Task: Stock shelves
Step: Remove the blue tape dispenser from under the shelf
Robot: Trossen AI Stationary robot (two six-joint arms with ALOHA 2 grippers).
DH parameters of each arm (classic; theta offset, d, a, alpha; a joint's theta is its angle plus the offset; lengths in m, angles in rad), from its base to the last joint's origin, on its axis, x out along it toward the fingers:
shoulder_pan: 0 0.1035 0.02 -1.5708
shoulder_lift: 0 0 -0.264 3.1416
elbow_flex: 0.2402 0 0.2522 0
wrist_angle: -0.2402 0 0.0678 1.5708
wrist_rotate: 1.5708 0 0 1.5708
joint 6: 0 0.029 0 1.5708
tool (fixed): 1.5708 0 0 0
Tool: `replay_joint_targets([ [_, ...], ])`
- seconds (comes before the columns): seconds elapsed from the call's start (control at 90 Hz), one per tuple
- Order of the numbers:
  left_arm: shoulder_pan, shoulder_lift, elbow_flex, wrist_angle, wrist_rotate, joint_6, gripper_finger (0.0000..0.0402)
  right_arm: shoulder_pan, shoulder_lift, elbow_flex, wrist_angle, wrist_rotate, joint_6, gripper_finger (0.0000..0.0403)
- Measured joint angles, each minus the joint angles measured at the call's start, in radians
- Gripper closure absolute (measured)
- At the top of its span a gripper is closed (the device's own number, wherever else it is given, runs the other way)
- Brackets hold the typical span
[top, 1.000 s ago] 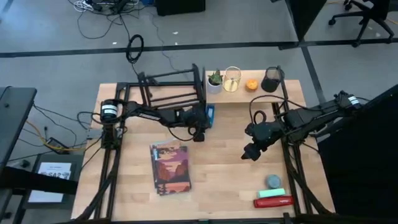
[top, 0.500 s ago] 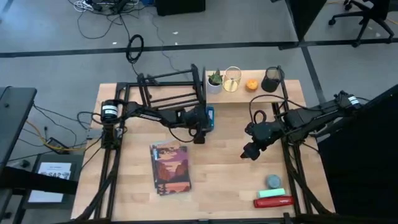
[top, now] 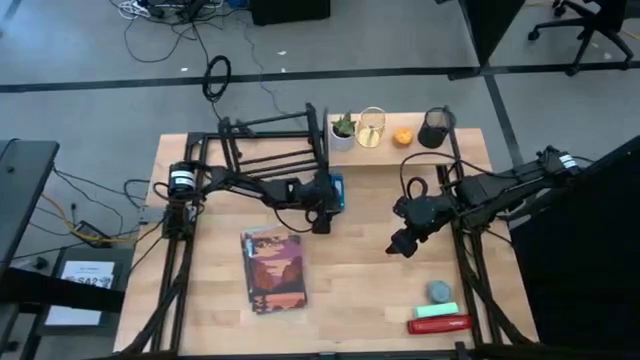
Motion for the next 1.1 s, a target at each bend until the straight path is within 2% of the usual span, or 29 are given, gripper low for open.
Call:
replay_joint_targets([
  [0.156,-0.037,-0.002,0.001,0.001,0.067,-0.003,0.0261,0.002,0.000,0.000,0.000,0.007,0.000,0.0096],
  [0.311,-0.088,-0.002,0.001,0.023,0.065,-0.030,0.0268,0.002,0.000,0.000,0.000,0.013,-0.001,0.0096],
  [0.622,-0.144,-0.002,0.000,0.084,0.063,-0.210,0.0245,0.002,0.000,0.000,0.000,0.014,-0.016,0.0096],
  [0.822,-0.171,-0.002,0.000,0.139,0.059,-0.213,0.0236,0.002,0.000,0.000,0.000,0.014,-0.043,0.0096],
  [0.922,-0.179,0.011,0.000,0.144,0.045,-0.216,0.0258,0.002,0.000,0.000,0.000,0.020,-0.045,0.0096],
  [1.1,-0.189,0.037,0.004,0.144,0.007,-0.215,0.0341,0.002,0.000,0.000,0.000,0.040,-0.044,0.0096],
])
